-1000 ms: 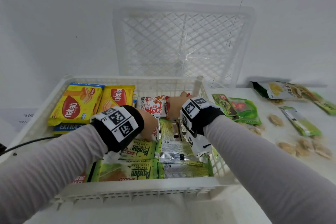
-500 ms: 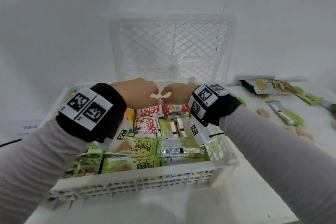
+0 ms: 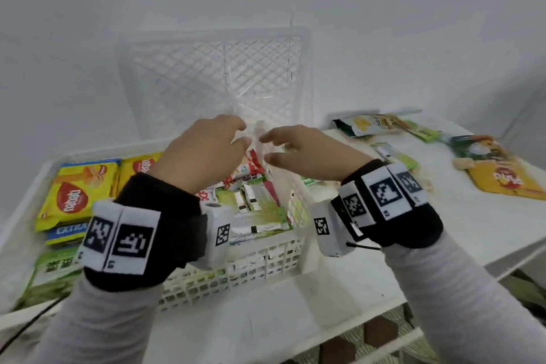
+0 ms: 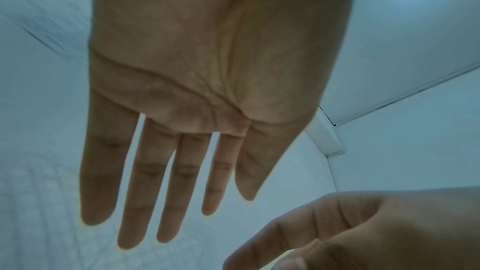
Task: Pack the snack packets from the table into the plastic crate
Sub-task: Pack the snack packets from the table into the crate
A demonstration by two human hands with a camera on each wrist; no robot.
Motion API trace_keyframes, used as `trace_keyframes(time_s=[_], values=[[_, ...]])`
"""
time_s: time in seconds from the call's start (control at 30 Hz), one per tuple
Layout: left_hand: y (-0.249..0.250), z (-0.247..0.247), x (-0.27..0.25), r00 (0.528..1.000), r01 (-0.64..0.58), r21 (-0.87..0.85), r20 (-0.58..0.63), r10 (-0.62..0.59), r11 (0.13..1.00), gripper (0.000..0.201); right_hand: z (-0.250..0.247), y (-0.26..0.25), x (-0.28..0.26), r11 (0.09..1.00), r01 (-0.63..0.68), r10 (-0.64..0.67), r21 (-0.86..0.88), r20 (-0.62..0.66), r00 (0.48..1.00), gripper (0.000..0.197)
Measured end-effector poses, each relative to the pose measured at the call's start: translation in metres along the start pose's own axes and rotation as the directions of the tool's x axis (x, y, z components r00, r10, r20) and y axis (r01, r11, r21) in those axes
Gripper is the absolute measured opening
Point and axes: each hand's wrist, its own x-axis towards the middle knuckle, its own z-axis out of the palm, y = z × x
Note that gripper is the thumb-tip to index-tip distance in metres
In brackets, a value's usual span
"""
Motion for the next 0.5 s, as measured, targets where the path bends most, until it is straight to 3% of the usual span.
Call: trace_keyframes(time_s=[0.23, 0.33, 0.5], values=[[0.045, 0.042, -0.017, 0.996, -0.072, -0.080, -0.060, 0.067, 0.994, 0.034, 0.010, 0.045, -0.053, 0.926, -0.033, 0.116, 0.376, -0.199, 0.973, 0.032], [0.070, 0.059, -0.016, 0.992, -0.113, -0.087, -0.070, 0.107, 0.990, 0.031, 0.006, 0.068, -0.063, 0.900, -0.021, 0.161, 0.436, -0.287, 0.944, 0.028], [0.111, 0.095, 0.004, 0.986, -0.163, -0.015, -0.043, 0.162, 0.987, 0.039, -0.015, 0.127, -0.067, 0.870, 0.009, 0.169, 0.493, -0.316, 0.934, 0.022]])
